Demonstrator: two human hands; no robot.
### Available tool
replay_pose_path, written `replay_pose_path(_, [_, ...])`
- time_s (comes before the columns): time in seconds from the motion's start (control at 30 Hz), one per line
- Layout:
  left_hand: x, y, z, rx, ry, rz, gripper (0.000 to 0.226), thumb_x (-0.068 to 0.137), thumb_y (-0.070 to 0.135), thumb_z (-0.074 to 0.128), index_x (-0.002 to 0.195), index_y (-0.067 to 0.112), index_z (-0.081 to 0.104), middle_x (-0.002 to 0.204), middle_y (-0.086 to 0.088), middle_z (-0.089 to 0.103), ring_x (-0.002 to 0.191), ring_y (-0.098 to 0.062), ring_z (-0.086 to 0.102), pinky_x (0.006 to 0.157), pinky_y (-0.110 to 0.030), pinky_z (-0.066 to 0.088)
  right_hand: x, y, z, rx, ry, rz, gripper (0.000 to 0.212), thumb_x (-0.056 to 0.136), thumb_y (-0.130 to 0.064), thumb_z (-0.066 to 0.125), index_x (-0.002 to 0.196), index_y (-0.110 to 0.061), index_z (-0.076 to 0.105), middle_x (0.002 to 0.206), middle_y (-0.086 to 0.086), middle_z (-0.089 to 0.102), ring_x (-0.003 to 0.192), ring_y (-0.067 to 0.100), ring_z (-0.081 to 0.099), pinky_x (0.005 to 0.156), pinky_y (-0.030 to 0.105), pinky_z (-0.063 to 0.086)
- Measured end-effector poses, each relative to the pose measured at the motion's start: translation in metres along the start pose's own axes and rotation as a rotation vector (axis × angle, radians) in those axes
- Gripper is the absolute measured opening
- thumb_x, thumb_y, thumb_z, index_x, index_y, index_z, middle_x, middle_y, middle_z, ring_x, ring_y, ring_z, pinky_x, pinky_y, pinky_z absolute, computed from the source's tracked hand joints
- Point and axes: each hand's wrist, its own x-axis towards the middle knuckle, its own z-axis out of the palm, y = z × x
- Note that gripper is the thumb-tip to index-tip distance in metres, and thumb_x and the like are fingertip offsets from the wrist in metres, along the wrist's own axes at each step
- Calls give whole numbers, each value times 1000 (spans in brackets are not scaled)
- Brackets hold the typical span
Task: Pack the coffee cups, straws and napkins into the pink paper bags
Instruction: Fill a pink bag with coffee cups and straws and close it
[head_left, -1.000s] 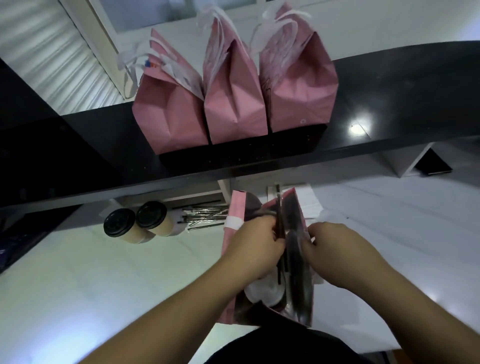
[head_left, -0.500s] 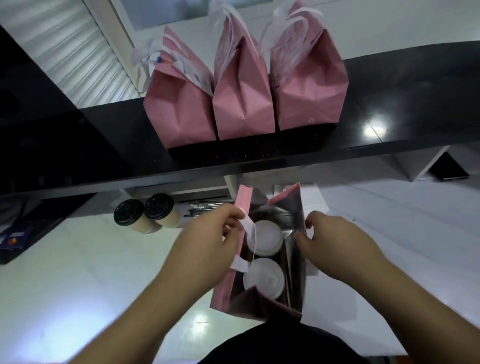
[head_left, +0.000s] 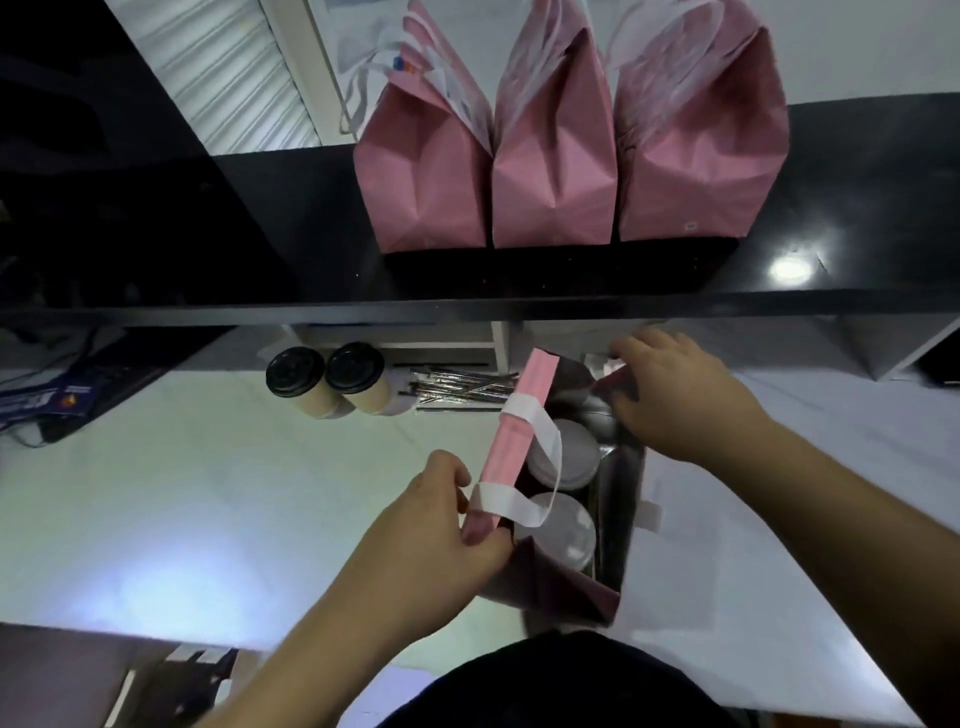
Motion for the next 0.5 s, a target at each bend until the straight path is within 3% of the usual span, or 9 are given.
replay_pose_path(0.1, [3,-2,-5,-43,48,9,35,77,69,49,95,40,47,89,17,67,70,-3,64,60,-32,52,1,6,-1,42,-33,24,27,95,-32,60,118,-20,66,113,6,63,103,30,58,82,38,49])
replay_pose_path(0.23, [22,-9,-13,-92,168,39,20,92,55,57,90,37,63,84,24,70,71,-3,66,62,-37,57,-8,14,-8,84,-67,106,12,93,-23,57,98,-24,68,93,3,66,80,24,59,61,30,42])
replay_pose_path(0.37, [54,-13,-24,-156,211,104,15,93,51,64,89,40,74,83,26,72,69,0,66,52,-25,43,-28,20,-11,81,-137,166,18,99,-29,53,90,-26,69,85,-1,69,76,19,61,67,33,52])
replay_pose_path(0.5, [87,-5,-32,-310,167,138,10,92,41,72,87,45,79,81,17,77,71,-9,70,61,-33,53,-59,23,-12,137,-132,196,34,102,-35,52,70,-30,60,68,-6,64,62,13,58,53,31,46])
